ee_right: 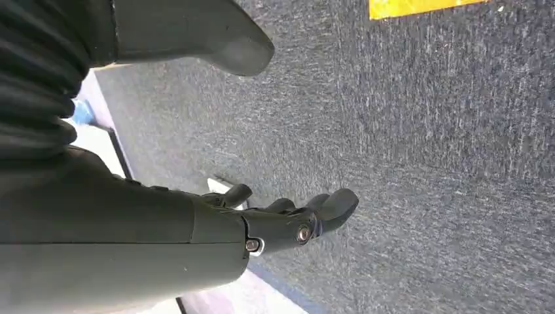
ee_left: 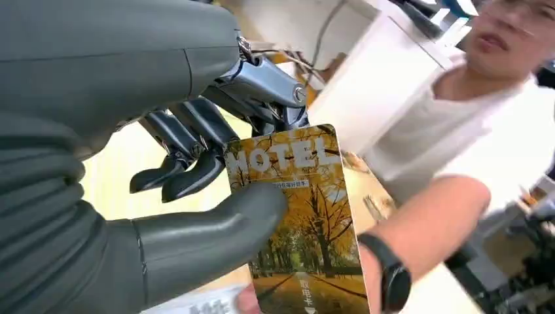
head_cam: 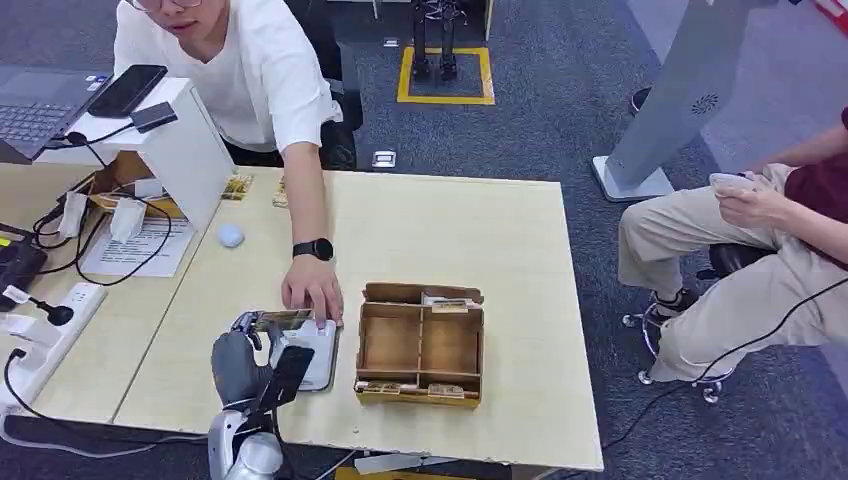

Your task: Pass the card to the sensor for recognition and then transmit it.

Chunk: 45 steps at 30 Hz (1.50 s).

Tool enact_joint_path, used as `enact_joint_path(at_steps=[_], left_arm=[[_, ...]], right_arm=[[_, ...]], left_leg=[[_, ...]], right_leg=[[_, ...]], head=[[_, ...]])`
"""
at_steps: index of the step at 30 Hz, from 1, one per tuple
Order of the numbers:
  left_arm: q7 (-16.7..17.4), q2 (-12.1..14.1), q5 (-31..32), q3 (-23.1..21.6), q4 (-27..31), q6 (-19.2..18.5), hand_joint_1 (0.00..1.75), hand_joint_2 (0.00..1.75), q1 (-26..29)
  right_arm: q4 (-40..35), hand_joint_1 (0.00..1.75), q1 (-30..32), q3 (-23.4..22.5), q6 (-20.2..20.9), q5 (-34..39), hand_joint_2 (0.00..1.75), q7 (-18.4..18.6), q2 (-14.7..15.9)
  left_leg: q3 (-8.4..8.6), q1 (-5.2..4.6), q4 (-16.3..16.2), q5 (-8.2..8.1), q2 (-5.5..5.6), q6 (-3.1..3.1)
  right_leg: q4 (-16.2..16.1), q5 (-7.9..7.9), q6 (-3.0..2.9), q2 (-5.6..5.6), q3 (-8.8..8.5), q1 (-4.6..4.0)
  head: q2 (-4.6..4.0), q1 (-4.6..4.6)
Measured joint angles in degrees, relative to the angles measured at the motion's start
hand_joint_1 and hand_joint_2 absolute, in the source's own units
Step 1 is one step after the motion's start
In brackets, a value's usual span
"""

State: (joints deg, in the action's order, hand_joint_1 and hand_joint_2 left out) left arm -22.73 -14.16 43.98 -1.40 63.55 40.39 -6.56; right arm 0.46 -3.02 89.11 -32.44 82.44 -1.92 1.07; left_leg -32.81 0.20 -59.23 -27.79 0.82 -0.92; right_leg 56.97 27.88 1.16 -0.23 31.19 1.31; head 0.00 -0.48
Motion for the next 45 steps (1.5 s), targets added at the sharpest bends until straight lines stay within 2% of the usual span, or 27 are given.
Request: enact_joint_path(at_steps=[4, 11, 16, 23, 29, 30, 31, 32, 40, 43, 45], left_arm=[[1.2, -0.3, -0.9, 0.0, 3.1, 0.0, 1.75, 1.75, -1.4], [1.2, -0.3, -0.9, 0.0, 3.2, 0.0, 1.75, 1.75, -1.4], [1.2, -0.6, 0.2, 0.0, 5.6, 0.0, 1.75, 1.75, -2.5], [5.1, -0.2, 2.4, 0.0, 5.4, 0.0, 1.75, 1.75, -4.6], [7.8, 1.0, 5.3, 0.0, 2.9, -0.1, 1.75, 1.75, -8.8], [7.8, 1.1, 5.4, 0.0, 2.4, -0.1, 1.62, 1.75, -9.4], [7.8, 1.3, 5.2, 0.0, 1.8, -0.1, 0.47, 1.75, -10.0], [7.8, 1.4, 4.7, 0.0, 1.3, -0.1, 0.0, 1.75, -10.5], [6.1, 1.8, 0.5, 0.0, -0.1, -0.1, 0.0, 1.75, -11.6], [4.2, 1.8, -1.9, 0.0, 0.1, -0.1, 0.0, 1.75, -11.5], [2.6, 1.8, -5.8, -0.2, 1.1, -0.1, 0.0, 1.75, -11.1]], right_arm=[[0.0, 0.0, 0.0, 0.0, 0.0, 0.0, 1.75, 0.0, -0.2], [0.0, 0.0, 0.0, 0.0, 0.0, 0.0, 1.75, 0.0, -0.2], [0.0, 0.0, -0.1, 0.0, 0.2, -0.1, 1.75, 0.0, -0.5], [0.0, 0.0, -0.4, 0.1, 1.6, -1.1, 1.75, 0.2, -0.5], [0.0, 0.0, -0.9, 0.1, 2.4, -3.1, 1.75, 0.7, -0.5], [0.0, 0.0, -1.0, 0.1, 2.4, -3.3, 1.75, 0.8, -0.5], [0.0, 0.0, -1.0, 0.1, 2.4, -3.3, 1.75, 0.9, -0.5], [0.0, 0.0, -1.1, 0.1, 2.4, -3.3, 1.75, 1.0, -0.5], [0.0, 0.0, -1.0, 0.1, 2.1, -3.3, 1.75, 1.2, -0.5], [0.0, 0.0, -1.0, 0.1, 2.1, -3.2, 1.75, 1.2, -0.5], [0.0, 0.0, -1.0, 0.1, 2.0, -2.9, 1.75, 1.2, -0.5]], left_leg=[[-0.02, 0.01, 0.0, 0.02, 0.0, 0.04], [-0.02, 0.01, 0.0, 0.02, 0.0, 0.04], [-0.07, -0.01, 0.0, 0.02, 0.0, 0.03], [-0.08, 0.0, 0.0, 0.02, 0.0, 0.04], [-0.08, 0.0, 0.0, 0.03, 0.0, 0.04], [-0.08, 0.0, 0.0, 0.04, 0.0, 0.02], [-0.09, 0.0, 0.0, 0.05, 0.0, 0.01], [-0.09, 0.0, 0.0, 0.04, 0.0, 0.01], [-0.1, 0.0, 0.0, 0.04, 0.0, 0.01], [-0.11, 0.0, 0.0, 0.04, 0.0, 0.01], [-0.11, 0.0, 0.0, 0.04, 0.0, 0.01]], right_leg=[[0.0, 0.01, -0.01, 0.01, 0.02, 0.0], [0.0, 0.01, -0.01, 0.01, 0.02, 0.0], [0.0, 0.01, -0.01, 0.01, 0.04, 0.01], [0.0, 0.0, -0.01, 0.01, 0.06, 0.0], [0.0, 0.0, -0.01, 0.01, 0.06, 0.0], [0.0, 0.0, -0.01, 0.01, 0.06, 0.0], [0.0, 0.0, -0.01, 0.01, 0.06, 0.0], [0.0, 0.0, -0.01, 0.01, 0.06, 0.0], [0.0, 0.0, -0.01, 0.01, 0.08, 0.01], [0.0, 0.0, -0.01, 0.02, 0.08, 0.01], [0.0, 0.0, -0.01, 0.02, 0.08, 0.0]], head=[[0.0, 0.02], [0.02, 0.02], [0.0, 0.02], [0.0, 0.02], [0.0, 0.04], [0.0, 0.02], [0.0, 0.02], [0.02, 0.02], [0.0, 0.02], [0.0, 0.02], [0.0, 0.02]])
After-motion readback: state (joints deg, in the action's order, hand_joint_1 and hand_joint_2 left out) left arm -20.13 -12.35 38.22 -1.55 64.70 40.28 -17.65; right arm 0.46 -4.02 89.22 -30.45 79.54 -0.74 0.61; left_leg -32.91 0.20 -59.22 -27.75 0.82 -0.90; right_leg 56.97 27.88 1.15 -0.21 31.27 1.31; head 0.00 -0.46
